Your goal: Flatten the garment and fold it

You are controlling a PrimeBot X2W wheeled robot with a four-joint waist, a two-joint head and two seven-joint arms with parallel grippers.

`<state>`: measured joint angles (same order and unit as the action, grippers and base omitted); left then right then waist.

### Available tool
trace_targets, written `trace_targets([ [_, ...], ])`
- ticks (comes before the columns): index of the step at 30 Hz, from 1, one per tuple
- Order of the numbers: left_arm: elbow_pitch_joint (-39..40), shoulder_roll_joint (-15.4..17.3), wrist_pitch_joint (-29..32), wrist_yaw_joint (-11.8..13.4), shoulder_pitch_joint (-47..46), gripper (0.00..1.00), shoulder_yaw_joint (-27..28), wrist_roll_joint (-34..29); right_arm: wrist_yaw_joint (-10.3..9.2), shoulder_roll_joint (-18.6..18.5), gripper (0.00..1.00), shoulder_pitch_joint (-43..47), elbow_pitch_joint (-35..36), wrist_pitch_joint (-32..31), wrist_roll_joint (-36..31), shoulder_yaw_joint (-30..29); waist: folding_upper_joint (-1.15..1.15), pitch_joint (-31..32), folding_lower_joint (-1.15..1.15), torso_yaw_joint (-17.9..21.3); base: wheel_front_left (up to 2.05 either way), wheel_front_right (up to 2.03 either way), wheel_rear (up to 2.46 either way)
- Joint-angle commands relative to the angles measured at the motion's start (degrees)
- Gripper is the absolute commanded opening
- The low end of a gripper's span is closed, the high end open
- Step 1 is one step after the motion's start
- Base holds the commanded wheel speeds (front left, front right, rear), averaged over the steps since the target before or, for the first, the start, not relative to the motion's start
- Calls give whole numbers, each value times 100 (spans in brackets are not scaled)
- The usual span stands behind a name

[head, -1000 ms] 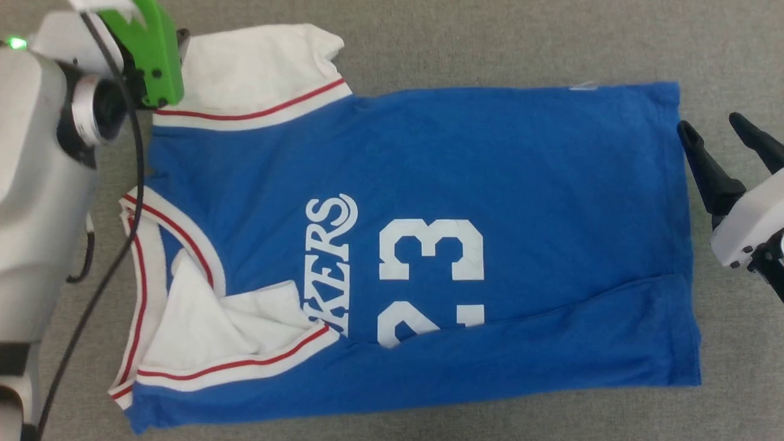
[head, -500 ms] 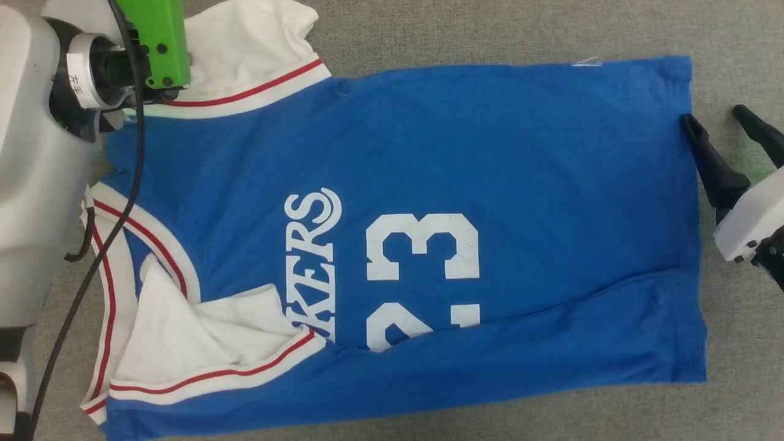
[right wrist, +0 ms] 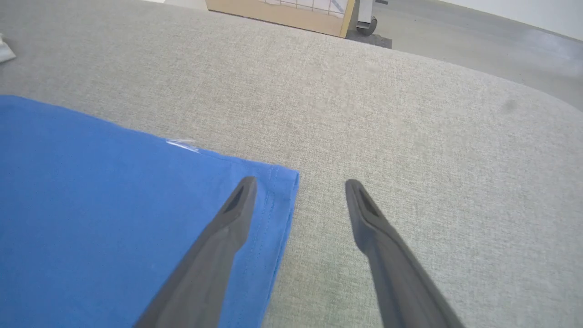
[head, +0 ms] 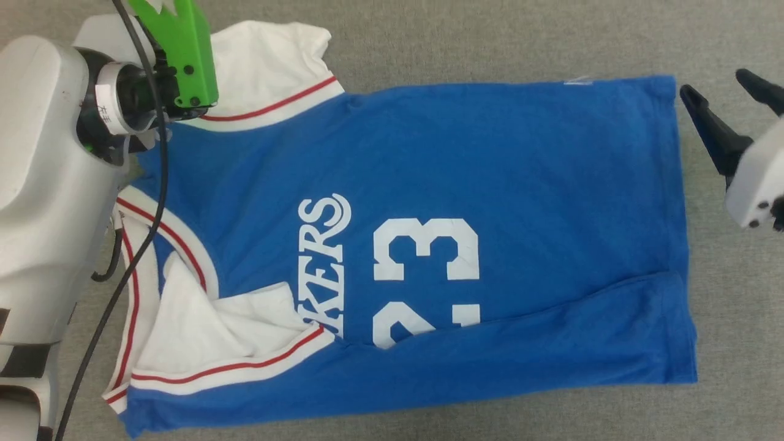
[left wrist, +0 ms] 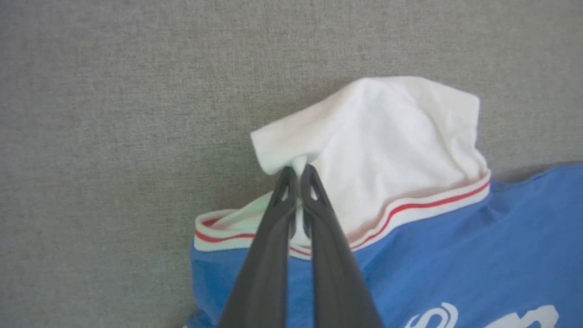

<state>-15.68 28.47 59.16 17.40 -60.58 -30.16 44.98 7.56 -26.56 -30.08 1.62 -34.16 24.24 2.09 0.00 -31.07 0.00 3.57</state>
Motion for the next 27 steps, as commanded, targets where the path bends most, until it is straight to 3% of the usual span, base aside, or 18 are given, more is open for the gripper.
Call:
trace_targets([
  [1,26,-21,-39,-34,22,0,20,27,-8,-72,100,-223,37,-311,36,150,0,123,0,-30,0,0,0],
  [6,120,-23,-27,-51,-64,0,8,23,-8,-280,100,-827,-131,-1781,-37,633,0,132,0,-77,0,0,0],
  [12,285,-20,28,-28,-204,0,-12,-4,-8,-299,100,-1414,-527,-2870,-308,970,0,-42,0,-189,0,0,0],
  [19,418,-28,-2,-15,-234,0,-14,-2,-8,-269,100,-1692,-927,-3124,-553,1454,0,-216,0,-270,0,0,0],
  [26,425,-92,-45,-32,-209,0,-40,36,-8,-307,100,-1715,-1164,-3171,-394,1958,0,-275,0,-308,0,0,0],
  [27,415,-98,-59,-39,-203,0,-41,41,-8,-322,34,-1713,-1186,-3178,-353,1992,0,-272,0,-309,0,0,0],
])
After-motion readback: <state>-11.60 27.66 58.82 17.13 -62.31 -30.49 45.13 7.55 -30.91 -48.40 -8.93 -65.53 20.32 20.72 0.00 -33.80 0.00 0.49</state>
